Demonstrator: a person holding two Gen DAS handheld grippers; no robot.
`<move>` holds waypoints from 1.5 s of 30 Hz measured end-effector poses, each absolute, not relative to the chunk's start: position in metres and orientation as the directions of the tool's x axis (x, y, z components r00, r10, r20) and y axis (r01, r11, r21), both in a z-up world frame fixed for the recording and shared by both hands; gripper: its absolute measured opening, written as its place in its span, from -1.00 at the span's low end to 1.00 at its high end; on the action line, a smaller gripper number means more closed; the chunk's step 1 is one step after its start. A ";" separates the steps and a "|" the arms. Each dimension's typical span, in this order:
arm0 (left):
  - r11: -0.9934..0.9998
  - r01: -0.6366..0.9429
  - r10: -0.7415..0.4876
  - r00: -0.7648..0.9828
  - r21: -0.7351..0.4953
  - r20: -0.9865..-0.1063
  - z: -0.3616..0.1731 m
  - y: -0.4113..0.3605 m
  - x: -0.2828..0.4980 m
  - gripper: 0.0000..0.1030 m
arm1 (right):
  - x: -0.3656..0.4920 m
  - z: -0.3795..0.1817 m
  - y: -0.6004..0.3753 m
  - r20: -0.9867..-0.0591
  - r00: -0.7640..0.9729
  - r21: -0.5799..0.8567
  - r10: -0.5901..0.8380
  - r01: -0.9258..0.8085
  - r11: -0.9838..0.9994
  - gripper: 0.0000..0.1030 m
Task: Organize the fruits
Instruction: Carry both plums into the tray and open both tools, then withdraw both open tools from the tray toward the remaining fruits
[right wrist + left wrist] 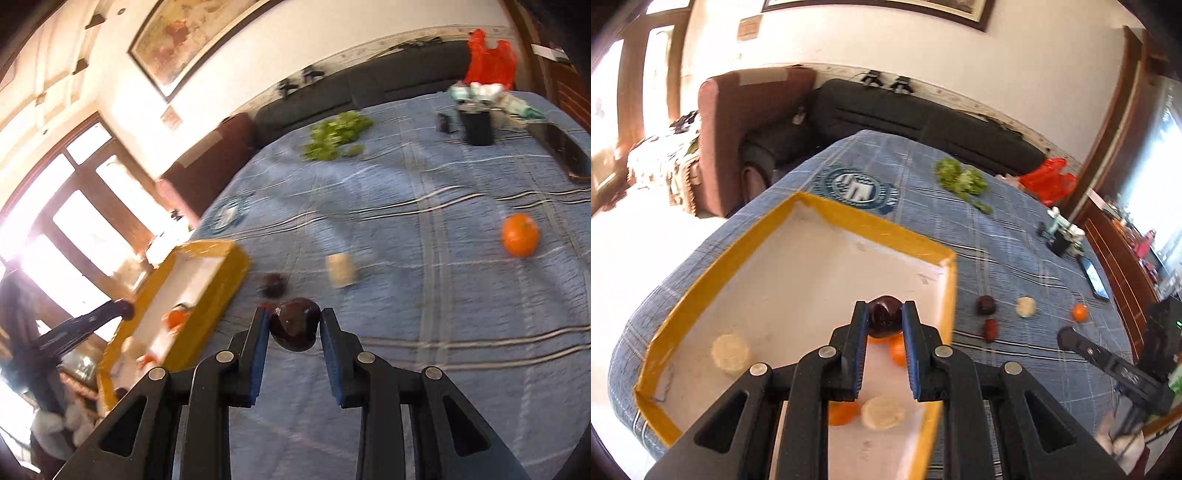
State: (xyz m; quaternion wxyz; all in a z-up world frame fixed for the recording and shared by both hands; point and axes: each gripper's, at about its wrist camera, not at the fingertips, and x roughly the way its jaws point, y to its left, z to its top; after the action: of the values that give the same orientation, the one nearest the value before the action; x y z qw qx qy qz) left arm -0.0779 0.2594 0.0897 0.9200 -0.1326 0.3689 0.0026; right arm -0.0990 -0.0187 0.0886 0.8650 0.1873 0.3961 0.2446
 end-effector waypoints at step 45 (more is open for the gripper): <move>0.907 -0.257 -0.021 0.764 -0.333 -0.645 0.104 0.301 -0.125 0.49 | -0.128 0.081 0.108 -0.685 0.456 0.451 0.568 -0.348 0.822 0.09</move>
State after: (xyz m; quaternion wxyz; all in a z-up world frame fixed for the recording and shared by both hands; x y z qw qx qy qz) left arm -0.1255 0.3013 0.1039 0.9163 -0.2056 0.3375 0.0646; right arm -0.1284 0.1075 0.0811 0.8443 0.1239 0.4453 0.2712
